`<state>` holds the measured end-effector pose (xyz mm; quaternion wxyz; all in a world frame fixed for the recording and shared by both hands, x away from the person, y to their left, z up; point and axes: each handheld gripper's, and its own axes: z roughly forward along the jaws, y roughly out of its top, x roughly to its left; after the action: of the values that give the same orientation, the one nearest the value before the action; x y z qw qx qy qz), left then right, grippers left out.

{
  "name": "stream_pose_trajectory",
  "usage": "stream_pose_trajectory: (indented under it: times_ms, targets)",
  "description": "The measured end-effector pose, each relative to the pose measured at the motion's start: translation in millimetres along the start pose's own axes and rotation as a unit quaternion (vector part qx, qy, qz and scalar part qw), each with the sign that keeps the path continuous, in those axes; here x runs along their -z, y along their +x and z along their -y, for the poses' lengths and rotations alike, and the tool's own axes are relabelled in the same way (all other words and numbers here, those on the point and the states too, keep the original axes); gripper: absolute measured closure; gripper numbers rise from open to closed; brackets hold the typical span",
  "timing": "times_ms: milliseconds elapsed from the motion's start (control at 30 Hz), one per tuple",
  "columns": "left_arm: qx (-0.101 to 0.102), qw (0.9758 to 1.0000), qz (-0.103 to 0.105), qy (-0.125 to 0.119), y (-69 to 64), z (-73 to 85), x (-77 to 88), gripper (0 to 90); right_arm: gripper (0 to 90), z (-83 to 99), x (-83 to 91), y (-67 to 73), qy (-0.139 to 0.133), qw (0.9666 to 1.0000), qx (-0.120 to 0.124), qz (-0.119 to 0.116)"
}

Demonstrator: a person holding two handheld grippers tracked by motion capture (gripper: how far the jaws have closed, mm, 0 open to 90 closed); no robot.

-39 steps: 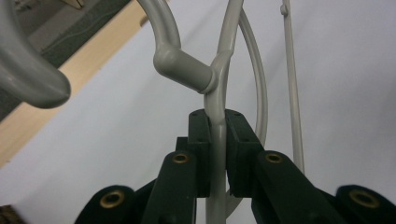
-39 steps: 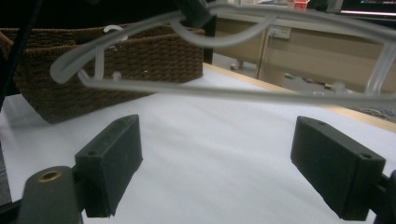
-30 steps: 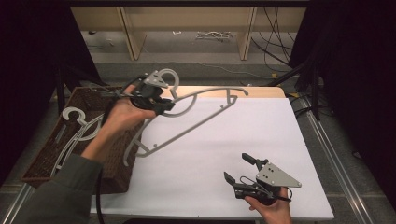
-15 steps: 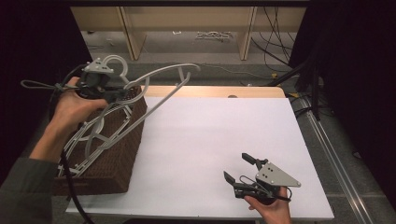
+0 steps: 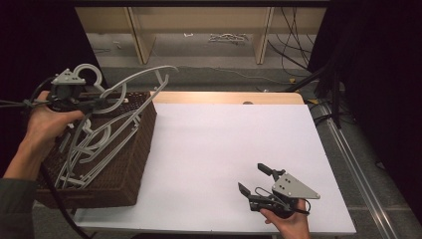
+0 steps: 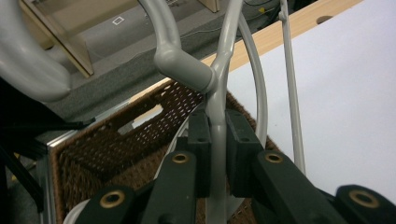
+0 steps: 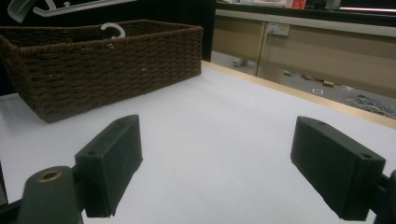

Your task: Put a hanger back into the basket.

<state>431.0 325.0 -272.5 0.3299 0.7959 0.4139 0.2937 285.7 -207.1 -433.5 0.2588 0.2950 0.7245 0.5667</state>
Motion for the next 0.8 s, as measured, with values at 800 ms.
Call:
stream_pose_trajectory:
  times_ms: [800]
  targets:
    - [0.037, 0.9986, -0.033, 0.017, 36.7, 73.0, -1.4, 82.0, 17.5, 0.9, -0.8, 1.6, 0.009, 0.9999, -0.01, -0.002]
